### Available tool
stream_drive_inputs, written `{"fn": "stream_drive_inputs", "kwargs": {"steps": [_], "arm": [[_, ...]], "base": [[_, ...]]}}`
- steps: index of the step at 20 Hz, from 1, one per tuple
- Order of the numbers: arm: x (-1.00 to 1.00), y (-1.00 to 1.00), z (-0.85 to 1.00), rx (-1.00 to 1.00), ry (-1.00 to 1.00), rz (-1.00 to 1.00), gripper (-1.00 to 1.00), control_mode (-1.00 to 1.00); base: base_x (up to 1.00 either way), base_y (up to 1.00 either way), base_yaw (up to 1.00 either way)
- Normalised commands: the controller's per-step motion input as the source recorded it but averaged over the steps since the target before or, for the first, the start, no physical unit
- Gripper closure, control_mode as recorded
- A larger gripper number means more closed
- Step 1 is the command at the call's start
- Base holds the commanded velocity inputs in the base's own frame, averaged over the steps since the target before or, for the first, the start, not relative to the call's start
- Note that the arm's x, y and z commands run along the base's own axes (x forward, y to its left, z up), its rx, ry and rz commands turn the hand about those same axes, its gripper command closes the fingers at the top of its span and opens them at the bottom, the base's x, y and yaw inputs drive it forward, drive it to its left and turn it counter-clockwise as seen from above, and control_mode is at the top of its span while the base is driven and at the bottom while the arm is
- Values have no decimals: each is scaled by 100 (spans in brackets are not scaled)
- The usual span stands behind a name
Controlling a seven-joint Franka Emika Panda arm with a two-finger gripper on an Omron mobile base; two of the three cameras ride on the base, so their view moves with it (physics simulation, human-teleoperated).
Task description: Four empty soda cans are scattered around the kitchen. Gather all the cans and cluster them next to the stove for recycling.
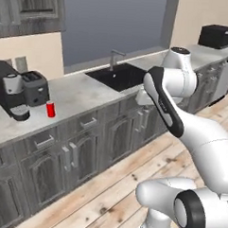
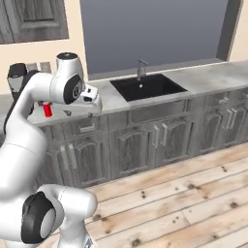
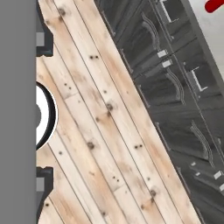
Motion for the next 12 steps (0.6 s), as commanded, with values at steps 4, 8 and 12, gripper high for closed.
{"fn": "stream_drive_inputs", "kwargs": {"steps": [4,8,12], "arm": [[0,0,0,0,0,0,-100,100],[0,0,0,0,0,0,-100,100],[0,0,0,0,0,0,-100,100]], "base": [[0,-46,-38],[0,-39,-39],[9,-42,-34]]}}
